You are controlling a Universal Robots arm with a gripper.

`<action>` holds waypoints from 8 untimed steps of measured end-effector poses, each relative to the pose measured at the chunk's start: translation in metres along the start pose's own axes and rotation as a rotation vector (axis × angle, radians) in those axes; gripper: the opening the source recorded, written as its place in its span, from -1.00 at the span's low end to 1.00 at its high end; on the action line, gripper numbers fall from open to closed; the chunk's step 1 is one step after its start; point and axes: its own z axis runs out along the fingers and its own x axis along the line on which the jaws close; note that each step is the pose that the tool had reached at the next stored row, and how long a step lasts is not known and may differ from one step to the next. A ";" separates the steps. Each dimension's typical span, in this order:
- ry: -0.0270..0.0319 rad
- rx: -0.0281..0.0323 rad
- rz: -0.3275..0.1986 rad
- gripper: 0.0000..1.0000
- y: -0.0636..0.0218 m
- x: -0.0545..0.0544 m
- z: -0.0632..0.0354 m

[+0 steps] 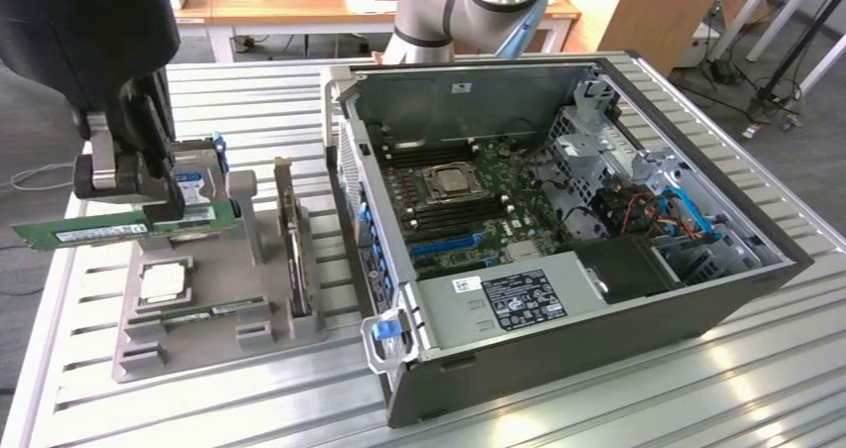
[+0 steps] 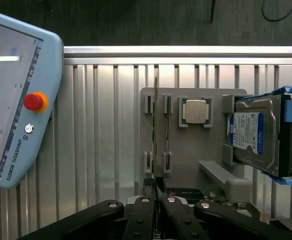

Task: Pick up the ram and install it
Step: 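Pick up the ram and move it above insertion slot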

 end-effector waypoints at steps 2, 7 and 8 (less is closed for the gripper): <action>0.0000 0.0000 0.000 -0.77 0.0000 0.000 -0.0034; 0.0000 0.0000 0.000 -0.77 0.0001 0.000 -0.0053; 0.0000 0.0000 0.000 -0.77 0.0001 0.000 -0.0053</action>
